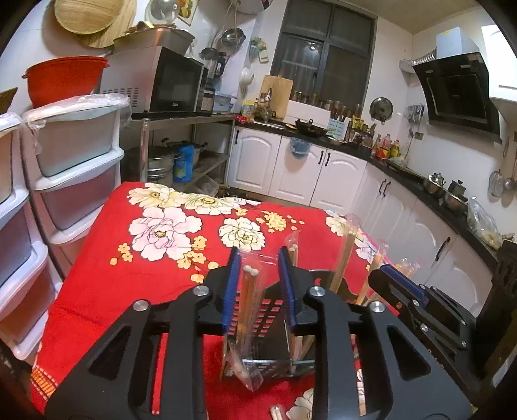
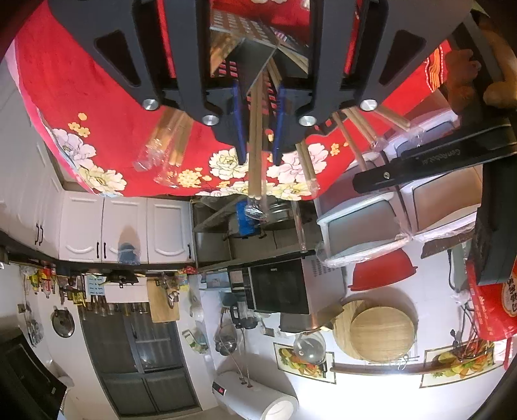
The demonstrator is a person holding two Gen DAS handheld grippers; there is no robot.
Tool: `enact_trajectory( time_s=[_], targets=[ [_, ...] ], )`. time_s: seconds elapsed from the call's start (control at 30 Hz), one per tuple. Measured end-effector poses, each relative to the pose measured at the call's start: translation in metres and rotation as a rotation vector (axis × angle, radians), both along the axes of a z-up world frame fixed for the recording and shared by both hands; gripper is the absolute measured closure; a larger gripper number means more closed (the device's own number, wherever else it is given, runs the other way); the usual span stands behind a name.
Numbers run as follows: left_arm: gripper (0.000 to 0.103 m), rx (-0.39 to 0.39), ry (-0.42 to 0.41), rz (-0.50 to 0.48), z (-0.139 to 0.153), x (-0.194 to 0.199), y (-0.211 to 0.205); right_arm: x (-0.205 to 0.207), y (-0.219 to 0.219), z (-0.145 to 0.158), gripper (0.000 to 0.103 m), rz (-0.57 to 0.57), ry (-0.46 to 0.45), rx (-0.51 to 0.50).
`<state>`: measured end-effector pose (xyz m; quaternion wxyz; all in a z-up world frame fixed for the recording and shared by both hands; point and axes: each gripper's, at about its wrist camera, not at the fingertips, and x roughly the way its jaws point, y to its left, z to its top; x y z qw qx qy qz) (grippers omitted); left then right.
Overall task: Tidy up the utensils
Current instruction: 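Open both grippers to release the chopsticks into the caddy, then move both grippers back down to the last wrapped chopsticks on the tablecloth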
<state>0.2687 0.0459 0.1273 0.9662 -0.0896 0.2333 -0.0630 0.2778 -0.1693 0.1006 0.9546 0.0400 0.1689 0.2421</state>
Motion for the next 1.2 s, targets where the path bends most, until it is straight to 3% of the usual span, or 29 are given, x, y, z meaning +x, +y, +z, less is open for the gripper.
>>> enact_trajectory(
  time_s=[0.27, 0.4, 0.53, 0.83, 1.2],
  targets=[
    [0.067, 0.002, -0.005, -0.001, 0.001, -0.012, 0.001, -0.012, -0.005, -0.003, 0.073, 0.009, 0.028, -0.016],
    [0.058, -0.006, -0.003, 0.001, 0.000, -0.020, 0.003, -0.019, -0.008, -0.002, 0.053, 0.020, 0.042, -0.008],
    [0.048, -0.017, -0.009, 0.003, 0.002, -0.028, 0.005, -0.024, -0.011, -0.003, 0.041, 0.025, 0.063, -0.016],
    [0.023, -0.025, -0.004, -0.017, 0.004, -0.046, 0.004, -0.040, -0.020, -0.005, 0.034, 0.022, 0.079, -0.025],
    [0.019, -0.034, 0.008, -0.023, -0.008, -0.076, 0.004, -0.061, -0.031, -0.006, 0.030, 0.019, 0.083, -0.053]
  ],
)
